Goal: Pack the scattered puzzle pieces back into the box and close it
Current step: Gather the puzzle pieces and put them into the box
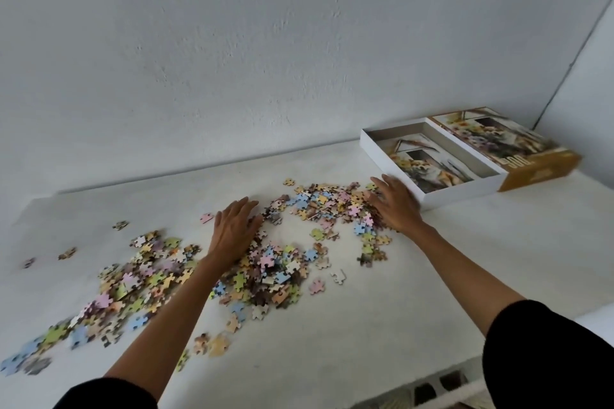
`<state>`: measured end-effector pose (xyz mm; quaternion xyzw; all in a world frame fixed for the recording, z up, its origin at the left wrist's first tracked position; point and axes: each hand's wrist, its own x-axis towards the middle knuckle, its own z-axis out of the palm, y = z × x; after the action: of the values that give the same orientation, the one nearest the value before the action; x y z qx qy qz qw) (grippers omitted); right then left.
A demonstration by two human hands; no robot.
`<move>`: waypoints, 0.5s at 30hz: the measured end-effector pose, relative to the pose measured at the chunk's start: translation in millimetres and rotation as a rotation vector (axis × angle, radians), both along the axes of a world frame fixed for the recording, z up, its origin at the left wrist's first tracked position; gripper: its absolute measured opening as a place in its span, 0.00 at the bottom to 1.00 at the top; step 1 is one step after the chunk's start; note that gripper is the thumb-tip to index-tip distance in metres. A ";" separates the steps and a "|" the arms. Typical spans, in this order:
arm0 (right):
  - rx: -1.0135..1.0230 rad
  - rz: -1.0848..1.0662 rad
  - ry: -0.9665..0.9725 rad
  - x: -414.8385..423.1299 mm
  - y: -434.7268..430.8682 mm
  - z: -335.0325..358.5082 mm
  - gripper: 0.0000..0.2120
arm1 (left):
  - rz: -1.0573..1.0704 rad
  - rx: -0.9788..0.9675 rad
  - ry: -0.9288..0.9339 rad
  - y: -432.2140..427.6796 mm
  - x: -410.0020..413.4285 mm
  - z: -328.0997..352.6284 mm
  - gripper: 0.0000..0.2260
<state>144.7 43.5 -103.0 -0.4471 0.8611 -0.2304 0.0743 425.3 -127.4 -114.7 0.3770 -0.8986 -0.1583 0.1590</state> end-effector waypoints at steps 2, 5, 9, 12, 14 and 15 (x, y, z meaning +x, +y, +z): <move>-0.006 0.028 0.038 -0.9 -1.1 -6.2 0.25 | 0.001 -0.003 -0.007 -0.4 -0.4 -0.3 0.19; -0.015 0.033 0.052 1.7 -3.8 -9.1 0.24 | 0.000 -0.001 -0.014 -1.3 1.1 0.8 0.20; -0.056 0.075 -0.001 16.2 -10.7 -11.1 0.23 | -0.006 0.003 -0.007 -3.6 1.8 2.6 0.26; -0.075 0.116 0.011 35.5 -17.9 -15.5 0.23 | -0.003 0.009 -0.012 -4.7 2.4 1.7 0.25; -0.085 0.143 0.014 46.1 -23.2 -20.0 0.24 | 0.001 0.012 -0.021 -5.0 2.6 1.5 0.22; -0.086 0.160 0.025 51.1 -25.3 -21.8 0.26 | 0.000 0.009 -0.025 -5.0 2.6 1.2 0.20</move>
<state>195.8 18.2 -124.8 -0.5203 0.8126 -0.2550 0.0625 427.9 -132.4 -113.5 0.3798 -0.8998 -0.1576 0.1459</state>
